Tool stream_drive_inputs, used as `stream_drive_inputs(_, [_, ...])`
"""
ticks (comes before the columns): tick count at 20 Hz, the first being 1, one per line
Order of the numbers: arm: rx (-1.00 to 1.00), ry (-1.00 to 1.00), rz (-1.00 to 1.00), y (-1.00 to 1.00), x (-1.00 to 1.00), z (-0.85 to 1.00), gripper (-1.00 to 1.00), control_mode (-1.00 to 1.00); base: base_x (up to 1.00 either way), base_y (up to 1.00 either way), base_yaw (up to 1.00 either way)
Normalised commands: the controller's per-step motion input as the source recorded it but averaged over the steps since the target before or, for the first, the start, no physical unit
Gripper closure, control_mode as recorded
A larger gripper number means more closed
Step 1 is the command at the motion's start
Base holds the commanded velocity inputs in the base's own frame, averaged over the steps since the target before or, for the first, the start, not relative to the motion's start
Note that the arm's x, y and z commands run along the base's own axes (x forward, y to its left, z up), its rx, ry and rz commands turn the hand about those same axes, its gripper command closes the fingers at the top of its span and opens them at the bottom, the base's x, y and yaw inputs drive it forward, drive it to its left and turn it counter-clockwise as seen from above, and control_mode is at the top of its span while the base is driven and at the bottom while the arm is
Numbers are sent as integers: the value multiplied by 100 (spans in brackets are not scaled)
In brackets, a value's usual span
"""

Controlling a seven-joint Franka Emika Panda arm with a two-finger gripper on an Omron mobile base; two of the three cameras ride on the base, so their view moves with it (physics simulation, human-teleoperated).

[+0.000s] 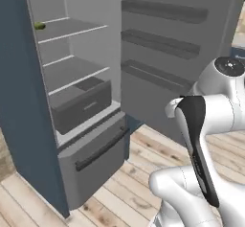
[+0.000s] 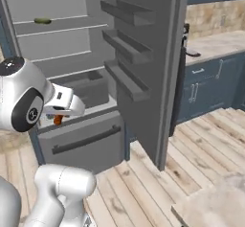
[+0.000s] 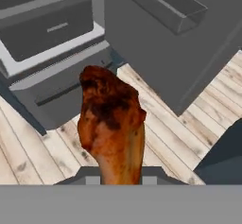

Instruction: Take the chicken drumstick from the fridge and place it on the digital scale on the counter by the fridge. Wait a few seconds for a reading, then move it to the plate on the dining counter.

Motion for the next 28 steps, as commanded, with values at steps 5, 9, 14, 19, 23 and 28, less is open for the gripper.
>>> stream_drive_inputs(5, [0,0,0,0,0,0,100,100,-67,21,-81])
stream_drive_inputs(9, [0,0,0,0,0,0,100,100,-74,18,-76])
stream_drive_inputs(14, [0,0,0,0,0,0,100,100,-53,5,-73])
stream_drive_inputs(19, [0,0,0,0,0,0,100,100,-35,-9,-59])
stream_drive_inputs(23, [0,0,0,0,0,0,100,100,-26,-44,-47])
stream_drive_inputs(28, [0,0,0,0,0,0,100,100,-11,-80,-39])
